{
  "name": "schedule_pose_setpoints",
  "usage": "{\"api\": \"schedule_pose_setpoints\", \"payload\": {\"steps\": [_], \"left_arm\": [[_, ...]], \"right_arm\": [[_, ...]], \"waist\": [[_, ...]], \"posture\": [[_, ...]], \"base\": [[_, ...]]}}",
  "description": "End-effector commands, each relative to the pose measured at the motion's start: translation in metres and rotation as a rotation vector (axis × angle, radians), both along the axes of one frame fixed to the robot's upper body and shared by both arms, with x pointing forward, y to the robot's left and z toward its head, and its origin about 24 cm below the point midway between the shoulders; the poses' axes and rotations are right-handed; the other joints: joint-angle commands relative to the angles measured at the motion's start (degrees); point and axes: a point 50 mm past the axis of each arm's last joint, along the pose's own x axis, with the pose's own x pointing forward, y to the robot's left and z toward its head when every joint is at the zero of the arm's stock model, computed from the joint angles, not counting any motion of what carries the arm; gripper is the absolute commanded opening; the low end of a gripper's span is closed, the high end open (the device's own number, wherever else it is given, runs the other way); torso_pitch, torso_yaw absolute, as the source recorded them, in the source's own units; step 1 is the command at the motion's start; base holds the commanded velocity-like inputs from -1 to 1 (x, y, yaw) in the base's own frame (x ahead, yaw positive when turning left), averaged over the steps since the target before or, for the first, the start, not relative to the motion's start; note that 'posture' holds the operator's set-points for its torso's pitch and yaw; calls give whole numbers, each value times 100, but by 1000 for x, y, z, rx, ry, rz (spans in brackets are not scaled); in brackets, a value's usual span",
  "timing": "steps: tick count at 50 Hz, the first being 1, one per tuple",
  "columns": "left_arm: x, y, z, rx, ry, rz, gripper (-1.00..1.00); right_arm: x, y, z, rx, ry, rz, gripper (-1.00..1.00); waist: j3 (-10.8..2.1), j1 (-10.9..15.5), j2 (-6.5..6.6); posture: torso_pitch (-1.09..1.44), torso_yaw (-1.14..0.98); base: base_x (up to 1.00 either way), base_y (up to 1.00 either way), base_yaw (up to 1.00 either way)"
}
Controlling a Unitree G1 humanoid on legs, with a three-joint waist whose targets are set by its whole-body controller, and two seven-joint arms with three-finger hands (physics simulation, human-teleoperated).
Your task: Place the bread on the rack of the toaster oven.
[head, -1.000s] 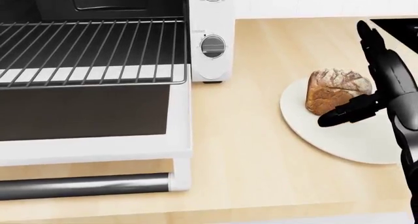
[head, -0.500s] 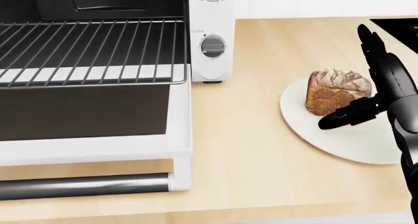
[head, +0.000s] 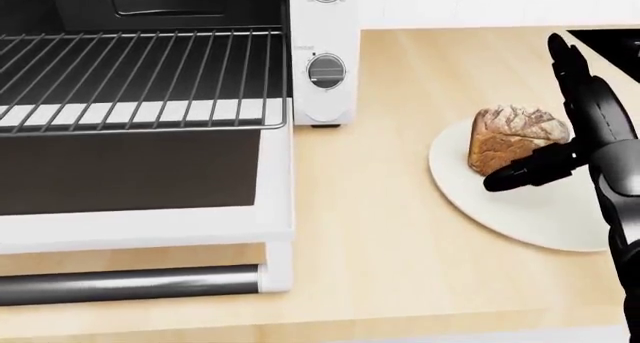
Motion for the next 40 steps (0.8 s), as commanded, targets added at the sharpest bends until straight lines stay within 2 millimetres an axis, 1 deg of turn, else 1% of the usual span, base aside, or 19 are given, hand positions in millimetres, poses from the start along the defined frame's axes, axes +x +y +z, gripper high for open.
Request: {"api": "schedule_pose_setpoints", "payload": {"steps": [1, 40], "left_arm": [[-5, -1, 5, -2, -45, -5, 100], [-6, 0, 5, -1, -51, -2, 100]], "right_arm": [[6, 1, 29, -16, -107, 6, 100], [7, 3, 23, -21, -87, -17, 100]], "waist": [[-63, 0, -30], [-62, 12, -35]], "posture": [[-20, 0], [-20, 0]], "base": [[0, 0, 0], [0, 0, 0]]}}
